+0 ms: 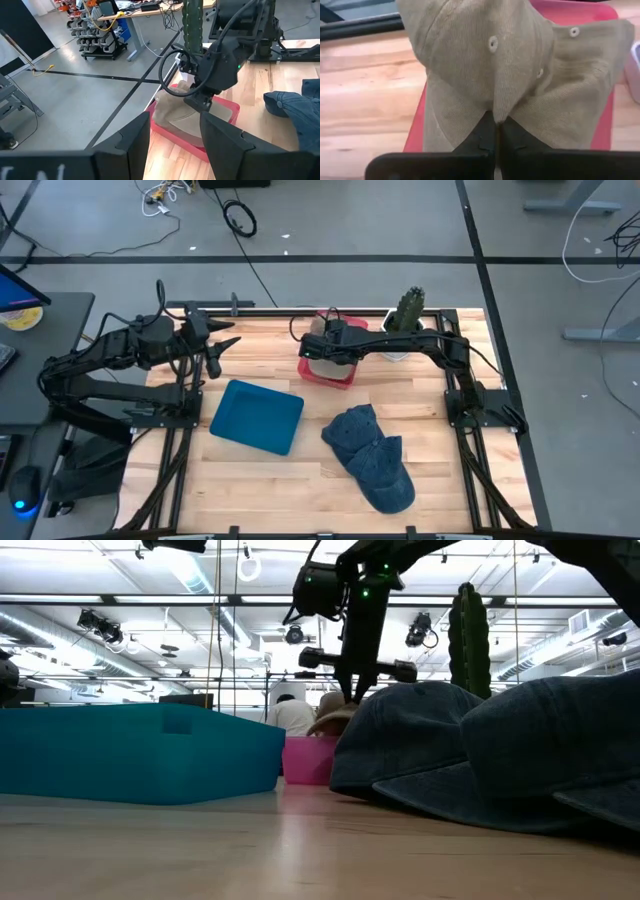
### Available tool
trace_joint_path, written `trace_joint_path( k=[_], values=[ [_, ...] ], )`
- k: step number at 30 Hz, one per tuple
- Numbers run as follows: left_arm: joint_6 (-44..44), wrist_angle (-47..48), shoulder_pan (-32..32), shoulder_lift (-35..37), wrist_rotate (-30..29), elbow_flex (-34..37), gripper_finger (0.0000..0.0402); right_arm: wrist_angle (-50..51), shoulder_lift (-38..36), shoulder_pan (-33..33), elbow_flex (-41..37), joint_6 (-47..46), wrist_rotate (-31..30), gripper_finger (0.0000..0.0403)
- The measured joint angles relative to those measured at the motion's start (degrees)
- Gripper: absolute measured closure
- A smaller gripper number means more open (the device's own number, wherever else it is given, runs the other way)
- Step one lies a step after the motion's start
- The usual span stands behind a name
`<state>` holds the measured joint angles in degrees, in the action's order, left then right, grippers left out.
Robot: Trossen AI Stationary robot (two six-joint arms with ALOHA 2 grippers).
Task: Pick & Place hat
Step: Put the brown cap into the pink bin
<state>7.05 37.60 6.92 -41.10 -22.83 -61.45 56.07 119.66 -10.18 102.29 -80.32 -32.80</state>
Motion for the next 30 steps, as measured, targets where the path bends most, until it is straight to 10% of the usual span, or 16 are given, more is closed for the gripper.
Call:
trace_joint_path(
  k=[18,30],
  values=[
    [-0.3,-0.1,0.0,-0.1,0.0,0.0,0.0225,-13.6,-0.4,-0.2,-11.1,-4.3,6.3,0.0375],
    [-0.4,-0.1,0.0,-0.1,0.0,0.0,0.0225,-13.3,-2.5,-1.6,-11.1,-2.3,15.0,0.0230]
  ],
)
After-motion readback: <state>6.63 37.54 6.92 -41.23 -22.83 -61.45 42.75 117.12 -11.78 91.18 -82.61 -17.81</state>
